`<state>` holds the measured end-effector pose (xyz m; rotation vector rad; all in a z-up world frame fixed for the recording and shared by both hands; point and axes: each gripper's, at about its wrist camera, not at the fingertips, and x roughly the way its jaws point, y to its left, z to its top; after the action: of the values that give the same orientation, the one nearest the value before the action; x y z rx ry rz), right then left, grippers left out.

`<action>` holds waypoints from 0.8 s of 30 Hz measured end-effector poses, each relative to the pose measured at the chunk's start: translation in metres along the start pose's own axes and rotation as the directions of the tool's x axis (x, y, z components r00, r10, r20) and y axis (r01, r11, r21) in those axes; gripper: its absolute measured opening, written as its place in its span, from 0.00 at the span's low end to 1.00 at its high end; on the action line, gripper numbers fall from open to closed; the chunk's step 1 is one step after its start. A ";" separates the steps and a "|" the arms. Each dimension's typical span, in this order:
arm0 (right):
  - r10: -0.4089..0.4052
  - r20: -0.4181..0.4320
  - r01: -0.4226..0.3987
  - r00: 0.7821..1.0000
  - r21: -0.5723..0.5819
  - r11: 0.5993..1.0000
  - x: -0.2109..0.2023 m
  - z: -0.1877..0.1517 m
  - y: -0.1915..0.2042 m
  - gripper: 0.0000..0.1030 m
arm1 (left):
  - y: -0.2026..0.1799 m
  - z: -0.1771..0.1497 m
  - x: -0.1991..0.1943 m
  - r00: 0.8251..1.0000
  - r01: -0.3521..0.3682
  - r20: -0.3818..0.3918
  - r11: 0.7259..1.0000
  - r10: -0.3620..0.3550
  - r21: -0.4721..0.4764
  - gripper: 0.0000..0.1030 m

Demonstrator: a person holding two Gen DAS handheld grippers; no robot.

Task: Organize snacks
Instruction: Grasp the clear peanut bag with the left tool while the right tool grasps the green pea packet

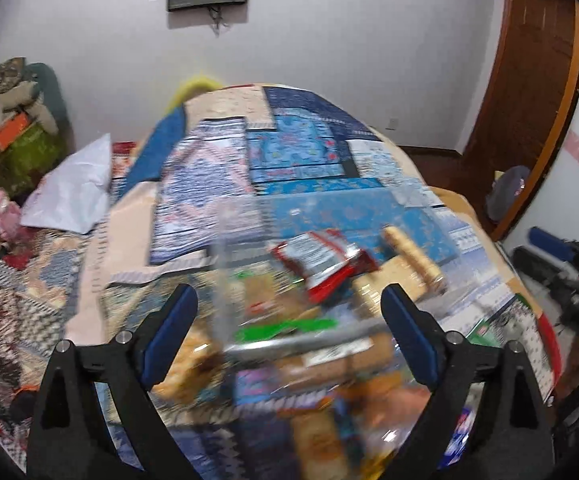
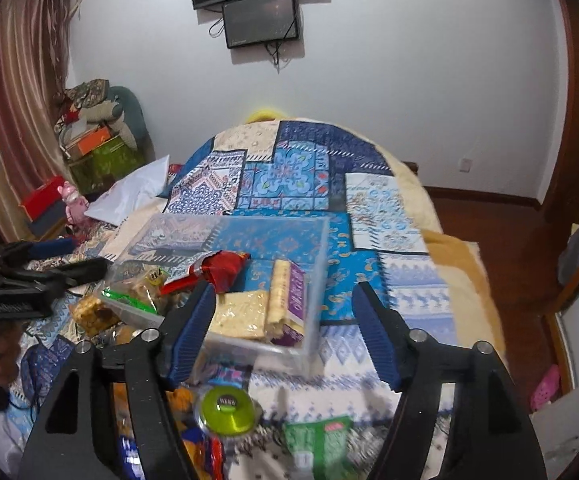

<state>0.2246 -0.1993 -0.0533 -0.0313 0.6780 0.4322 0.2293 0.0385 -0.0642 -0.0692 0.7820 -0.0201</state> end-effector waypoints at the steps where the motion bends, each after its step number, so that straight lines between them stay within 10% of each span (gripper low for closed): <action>1: -0.004 0.000 0.004 1.000 0.001 1.000 -0.004 -0.002 -0.001 0.68 | 0.009 -0.005 -0.005 1.000 -0.017 -0.008 1.000 0.017 -0.005 0.91; 24: -0.044 -0.290 0.081 0.956 0.116 0.990 0.030 -0.101 -0.036 0.77 | 0.090 -0.079 0.082 0.981 -0.081 -0.175 0.997 0.081 0.007 0.89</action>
<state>0.1993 -0.2377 -0.1544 0.0050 0.9871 0.3250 0.2310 0.1201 -0.1843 -0.0360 0.9607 0.0517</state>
